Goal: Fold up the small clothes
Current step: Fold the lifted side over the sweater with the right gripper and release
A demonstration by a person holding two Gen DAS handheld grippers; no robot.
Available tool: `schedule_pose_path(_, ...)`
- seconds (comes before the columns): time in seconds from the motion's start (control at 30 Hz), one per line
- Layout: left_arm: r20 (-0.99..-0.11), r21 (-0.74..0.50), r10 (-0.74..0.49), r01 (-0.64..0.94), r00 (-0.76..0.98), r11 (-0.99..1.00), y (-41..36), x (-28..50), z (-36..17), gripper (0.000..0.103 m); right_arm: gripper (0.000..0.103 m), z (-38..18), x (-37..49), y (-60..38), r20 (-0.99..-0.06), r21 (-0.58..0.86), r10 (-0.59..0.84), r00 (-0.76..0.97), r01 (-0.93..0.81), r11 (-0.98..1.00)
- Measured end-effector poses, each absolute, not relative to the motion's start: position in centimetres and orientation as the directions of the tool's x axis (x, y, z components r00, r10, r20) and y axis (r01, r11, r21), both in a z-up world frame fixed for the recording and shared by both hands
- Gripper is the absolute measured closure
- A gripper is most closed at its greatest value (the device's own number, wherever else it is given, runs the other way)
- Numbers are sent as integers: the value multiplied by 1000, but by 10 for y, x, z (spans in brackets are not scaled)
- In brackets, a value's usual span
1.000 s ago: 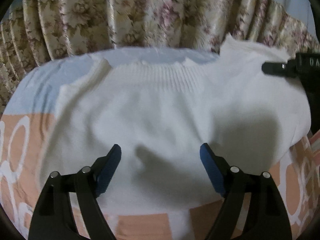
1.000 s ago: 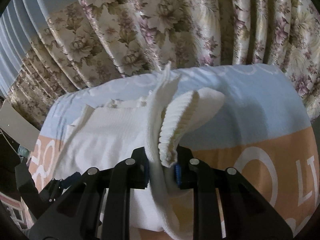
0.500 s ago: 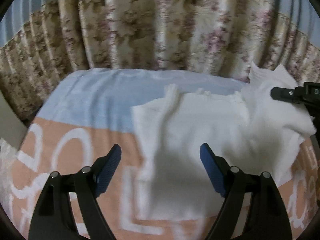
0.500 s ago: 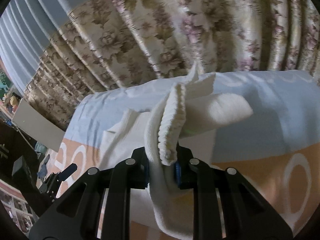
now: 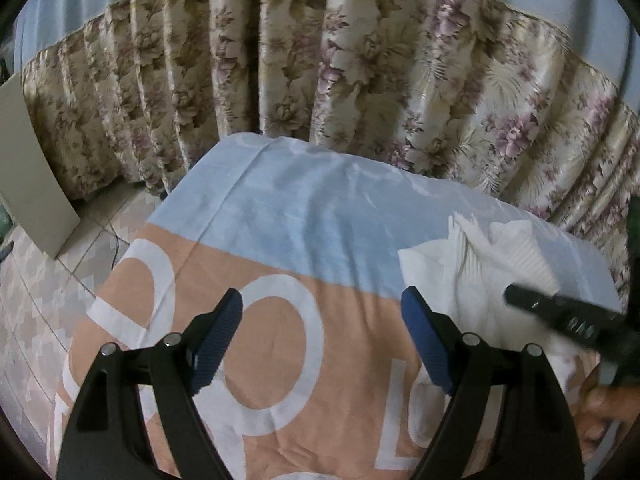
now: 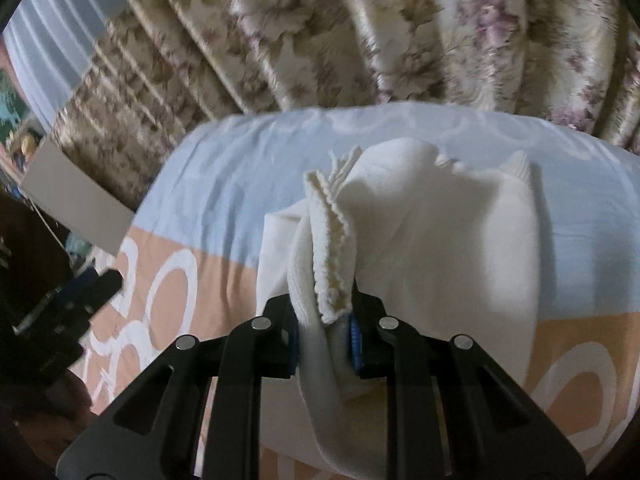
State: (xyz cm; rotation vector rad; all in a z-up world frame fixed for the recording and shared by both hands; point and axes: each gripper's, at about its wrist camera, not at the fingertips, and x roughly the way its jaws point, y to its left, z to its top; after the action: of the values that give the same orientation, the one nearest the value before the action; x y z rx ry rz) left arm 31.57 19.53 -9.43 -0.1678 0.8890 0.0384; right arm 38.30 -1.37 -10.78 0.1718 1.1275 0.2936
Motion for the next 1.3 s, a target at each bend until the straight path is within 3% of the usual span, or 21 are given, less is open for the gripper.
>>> schedule_pose_path(0.17, -788, -133, -49, -92, 614, 987, 195, 313, -99, 21, 63, -116, 376, 2, -871, 267, 310, 380, -163, 950)
schedule_pose_path(0.27, -786, -137, -63, -74, 615, 988, 188, 310, -99, 21, 57, -90, 365, -8, -841, 290, 327, 431, -150, 945)
schedule_pose_path(0.33, -784, -151, -78, -67, 616, 986, 181, 309, -98, 21, 46, -69, 356, -19, -812, 274, 309, 495, -144, 951)
schedule_pose_path(0.47, -781, -177, -124, -26, 612, 984, 159, 309, -96, 21, 44, -44, 346, -53, -785, 213, 239, 571, -114, 970)
schedule_pose_path(0.67, -780, -213, -219, 80, 586, 974, 113, 300, -97, 21, 44, -51, 326, -110, -803, 166, 155, 576, -34, 986)
schedule_pose_path(0.73, -780, -219, -247, 119, 575, 968, 98, 295, -99, 21, 39, -57, 314, -123, -809, 148, 134, 572, -22, 989)
schedule_pose_path(1.03, -808, -188, -275, 215, 521, 958, 50, 294, -121, 22, 33, -83, 275, -162, -837, 191, 140, 529, 42, 981)
schedule_pose_path(1.13, -785, -236, -312, 208, 535, 949, 53, 286, -114, 23, 33, -81, 268, -162, -831, 195, 146, 536, 34, 980)
schedule_pose_path(1.23, -783, -198, -307, 250, 541, 948, 45, 283, -109, 23, 33, -83, 265, -163, -832, 202, 152, 534, 36, 979)
schedule_pose_path(1.27, -790, -175, -292, 259, 538, 950, 41, 283, -111, 24, 33, -84, 266, -162, -832, 207, 156, 532, 38, 978)
schedule_pose_path(1.3, -798, -158, -282, 267, 532, 951, 39, 284, -115, 44, 33, -85, 265, -161, -832, 212, 159, 531, 40, 977)
